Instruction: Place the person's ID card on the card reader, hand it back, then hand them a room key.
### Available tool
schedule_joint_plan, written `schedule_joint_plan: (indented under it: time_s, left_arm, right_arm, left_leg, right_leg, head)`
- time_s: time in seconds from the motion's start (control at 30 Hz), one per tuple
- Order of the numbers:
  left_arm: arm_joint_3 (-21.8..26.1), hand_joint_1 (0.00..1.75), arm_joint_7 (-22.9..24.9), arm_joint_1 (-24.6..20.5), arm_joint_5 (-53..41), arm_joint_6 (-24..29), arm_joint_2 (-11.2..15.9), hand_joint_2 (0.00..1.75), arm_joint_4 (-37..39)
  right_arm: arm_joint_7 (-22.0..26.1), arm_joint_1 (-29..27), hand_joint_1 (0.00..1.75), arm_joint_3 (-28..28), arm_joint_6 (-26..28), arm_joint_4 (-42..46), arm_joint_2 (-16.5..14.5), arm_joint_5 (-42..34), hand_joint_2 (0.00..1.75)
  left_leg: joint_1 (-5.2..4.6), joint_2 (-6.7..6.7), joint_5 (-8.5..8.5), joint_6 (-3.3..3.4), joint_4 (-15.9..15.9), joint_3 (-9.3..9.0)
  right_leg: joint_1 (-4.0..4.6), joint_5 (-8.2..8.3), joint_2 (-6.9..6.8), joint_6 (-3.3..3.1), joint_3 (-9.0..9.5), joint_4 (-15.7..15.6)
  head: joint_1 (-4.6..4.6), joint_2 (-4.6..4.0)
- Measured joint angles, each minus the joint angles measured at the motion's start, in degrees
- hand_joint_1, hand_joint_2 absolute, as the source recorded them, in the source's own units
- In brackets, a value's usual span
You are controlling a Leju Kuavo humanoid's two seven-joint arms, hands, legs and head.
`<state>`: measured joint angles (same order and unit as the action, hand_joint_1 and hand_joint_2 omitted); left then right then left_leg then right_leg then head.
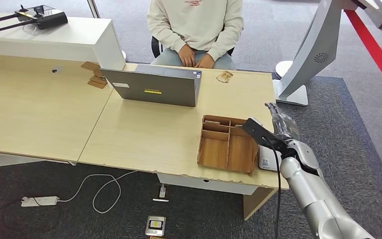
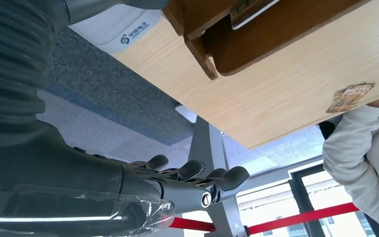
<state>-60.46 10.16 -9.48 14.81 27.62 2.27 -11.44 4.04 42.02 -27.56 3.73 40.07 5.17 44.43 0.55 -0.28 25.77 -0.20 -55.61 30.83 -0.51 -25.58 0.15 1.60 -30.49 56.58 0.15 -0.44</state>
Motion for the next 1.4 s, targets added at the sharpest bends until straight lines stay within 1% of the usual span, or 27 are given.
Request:
schedule_joint_plan:
  time_s: [0.47, 1.4]
  left_arm:
    - [-0.1, 0.00, -0.1, 0.0, -0.3, 0.0, 0.0, 0.00, 0.0]
    - [-0.1, 0.00, -0.5, 0.0, -0.2, -0.2, 0.1, 0.00, 0.0]
  right_arm:
    - [-0.2, -1.9, 0.00, 0.0, -0.3, 0.8, -0.7, 0.9, 1.75]
    - [1.2, -1.7, 0.00, -0.4, 0.3, 0.4, -3.5, 0.9, 1.75]
  left_leg:
    - [0.00, 0.00, 0.00, 0.00, 0.0, 0.00]
    - [0.00, -0.01, 0.00, 0.00, 0.0, 0.00]
  right_leg:
    - [0.01, 0.00, 0.00, 0.00, 0.01, 0.0]
    - [0.01, 0.00, 0.00, 0.00, 0.01, 0.0]
  head:
    - [0.00, 0.00]
    - [0.00, 0.00]
